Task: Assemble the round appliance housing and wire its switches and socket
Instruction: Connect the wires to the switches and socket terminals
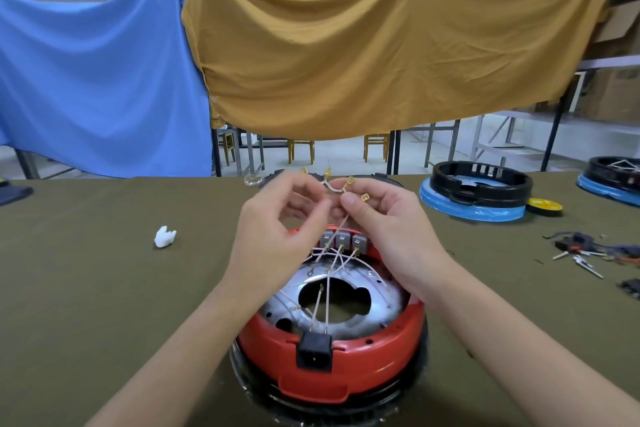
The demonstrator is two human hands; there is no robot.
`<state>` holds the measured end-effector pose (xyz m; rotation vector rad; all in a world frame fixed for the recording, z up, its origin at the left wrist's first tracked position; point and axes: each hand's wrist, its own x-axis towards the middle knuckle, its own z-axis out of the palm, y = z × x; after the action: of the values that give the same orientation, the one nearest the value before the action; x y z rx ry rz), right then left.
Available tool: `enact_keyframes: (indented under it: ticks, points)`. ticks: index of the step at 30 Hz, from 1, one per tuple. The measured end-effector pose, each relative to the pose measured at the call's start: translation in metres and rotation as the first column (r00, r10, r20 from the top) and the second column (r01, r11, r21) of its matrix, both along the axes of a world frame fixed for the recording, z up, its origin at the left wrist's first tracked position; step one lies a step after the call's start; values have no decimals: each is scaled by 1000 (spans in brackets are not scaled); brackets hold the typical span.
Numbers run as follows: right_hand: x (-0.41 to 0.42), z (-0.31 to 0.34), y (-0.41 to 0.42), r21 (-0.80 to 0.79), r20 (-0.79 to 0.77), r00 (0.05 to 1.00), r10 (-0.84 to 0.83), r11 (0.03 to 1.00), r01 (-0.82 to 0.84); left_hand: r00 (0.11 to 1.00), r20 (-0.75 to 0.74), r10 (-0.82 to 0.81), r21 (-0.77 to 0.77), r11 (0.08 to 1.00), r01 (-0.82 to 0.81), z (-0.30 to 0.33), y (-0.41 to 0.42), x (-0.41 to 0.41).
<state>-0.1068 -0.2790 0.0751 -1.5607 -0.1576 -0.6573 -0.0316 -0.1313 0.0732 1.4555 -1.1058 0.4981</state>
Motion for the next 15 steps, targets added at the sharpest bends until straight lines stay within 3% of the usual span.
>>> enact_keyframes:
  ticks: [3,5,10,15]
  points:
    - [-2,1,-8,43,-14,1000,-3,999,3,948,-317,-5,-98,995,-27,1,6,8]
    - [-3,1,-12,-1,-32,999,23,1000,-23,864,-481,-146,-101,989,111,1,9,13]
    - [-4,2,-10,-64,-44,993,109,992,-112,785,-532,-318,-125,946,299,4,9,10]
    - [-5,9,-17,89,-87,983,163,984,-155,680,-640,-359,-224,933,281,8,12,12]
